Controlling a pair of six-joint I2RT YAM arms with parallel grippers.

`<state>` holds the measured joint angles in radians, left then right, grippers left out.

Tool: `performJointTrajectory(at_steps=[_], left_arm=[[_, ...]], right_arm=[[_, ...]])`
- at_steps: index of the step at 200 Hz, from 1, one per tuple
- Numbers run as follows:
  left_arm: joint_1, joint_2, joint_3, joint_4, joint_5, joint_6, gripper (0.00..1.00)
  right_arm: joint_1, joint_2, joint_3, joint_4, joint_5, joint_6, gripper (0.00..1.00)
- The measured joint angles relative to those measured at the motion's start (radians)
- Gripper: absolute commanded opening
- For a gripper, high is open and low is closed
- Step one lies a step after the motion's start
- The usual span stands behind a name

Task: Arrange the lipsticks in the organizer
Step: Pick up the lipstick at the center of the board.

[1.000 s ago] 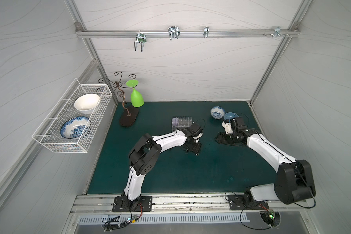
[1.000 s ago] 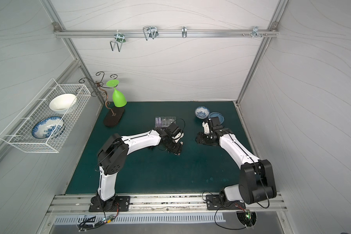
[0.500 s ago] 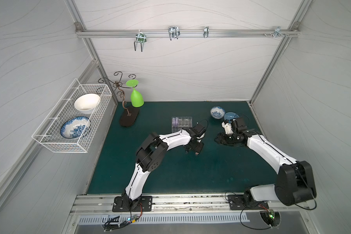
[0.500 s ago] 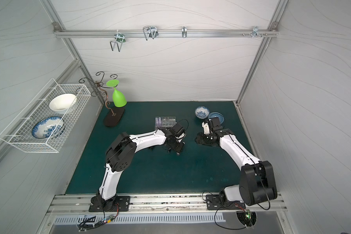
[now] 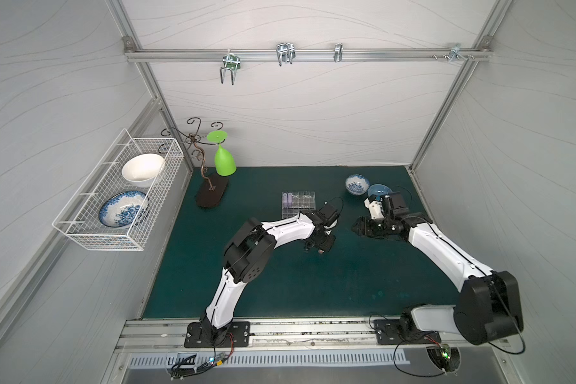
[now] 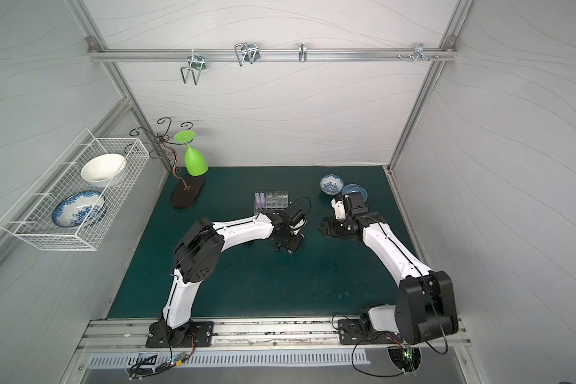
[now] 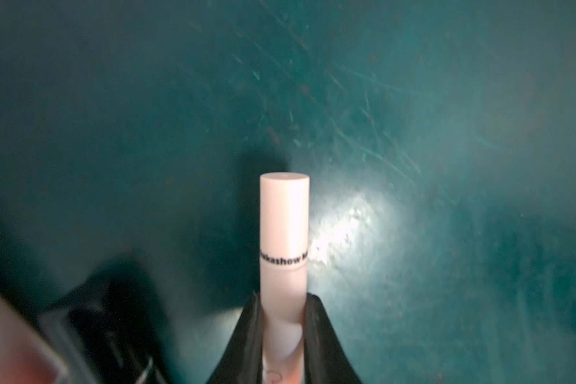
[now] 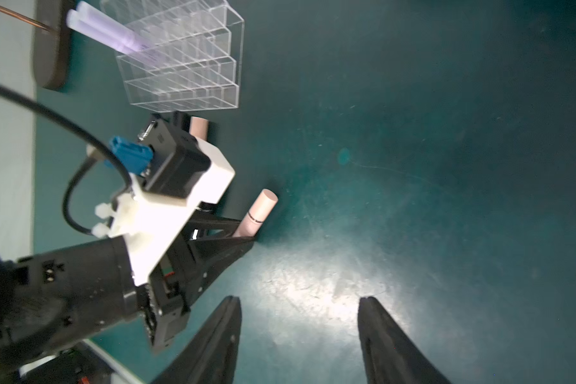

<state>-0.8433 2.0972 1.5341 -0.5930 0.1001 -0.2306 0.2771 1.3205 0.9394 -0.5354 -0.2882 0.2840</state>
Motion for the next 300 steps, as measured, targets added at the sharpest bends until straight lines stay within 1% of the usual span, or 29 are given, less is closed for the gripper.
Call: performJointTrajectory(at_steps=[17,28,39,51,71,83,101,111,130,157,189,213,238,255,276,300], left_arm=[[-0.003,-0.099,-0.059,-0.019,0.006,0.01,0.11],[-0.003,-0.179,-0.092,-0.024,0.017,0.019,0.11],[-0.002,-0.27,-0.117,-0.027,0.044,0.027,0.11],[0.005,-0.356,-0.136,-0.018,0.088,0.035,0.11],[0.021,-0.467,-0.178,0.025,0.199,0.045,0.11],[0.028,-0.501,-0.199,0.034,0.269,0.049,0.11],[0.033,-0.517,-0.215,0.034,0.355,0.055,0.11],[0.034,-0.52,-0.223,0.034,0.392,0.055,0.11],[0.037,-0.537,-0.246,0.036,0.441,0.055,0.11],[0.039,-0.579,-0.261,0.039,0.486,0.054,0.1],[0.044,-0.626,-0.263,0.075,0.52,0.043,0.1],[0.047,-0.645,-0.275,0.098,0.533,0.036,0.1],[0.051,-0.655,-0.286,0.113,0.542,0.029,0.1],[0.052,-0.655,-0.293,0.122,0.544,0.026,0.1],[0.054,-0.657,-0.297,0.132,0.55,0.025,0.1],[0.056,-0.676,-0.303,0.141,0.55,0.025,0.12]], right_arm=[[0.0,-0.015,0.004,-0.013,-0.061,-0.002,0.7],[0.0,-0.029,0.011,-0.021,-0.114,-0.004,0.77],[0.0,-0.047,0.021,-0.03,-0.178,-0.004,0.84],[0.0,-0.069,0.037,-0.033,-0.252,-0.004,0.89],[0.0,-0.107,0.063,-0.03,-0.37,-0.004,0.91],[0.0,-0.127,0.074,-0.023,-0.432,-0.003,0.9],[0.008,-0.14,0.09,-0.014,-0.516,0.002,0.84],[0.018,-0.142,0.099,-0.011,-0.55,0.007,0.82],[0.072,-0.148,0.111,-0.013,-0.583,0.004,0.79],[0.145,-0.177,0.125,-0.029,-0.583,-0.011,0.76],[0.149,-0.203,0.122,-0.032,-0.549,-0.019,0.74],[0.149,-0.204,0.093,-0.01,-0.55,-0.005,0.68],[0.149,-0.204,0.053,0.022,-0.57,0.032,0.57],[0.149,-0.204,0.045,0.042,-0.588,0.057,0.47],[0.149,-0.209,0.045,0.065,-0.595,0.079,0.32],[0.146,-0.209,0.043,0.082,-0.597,0.094,0.22]])
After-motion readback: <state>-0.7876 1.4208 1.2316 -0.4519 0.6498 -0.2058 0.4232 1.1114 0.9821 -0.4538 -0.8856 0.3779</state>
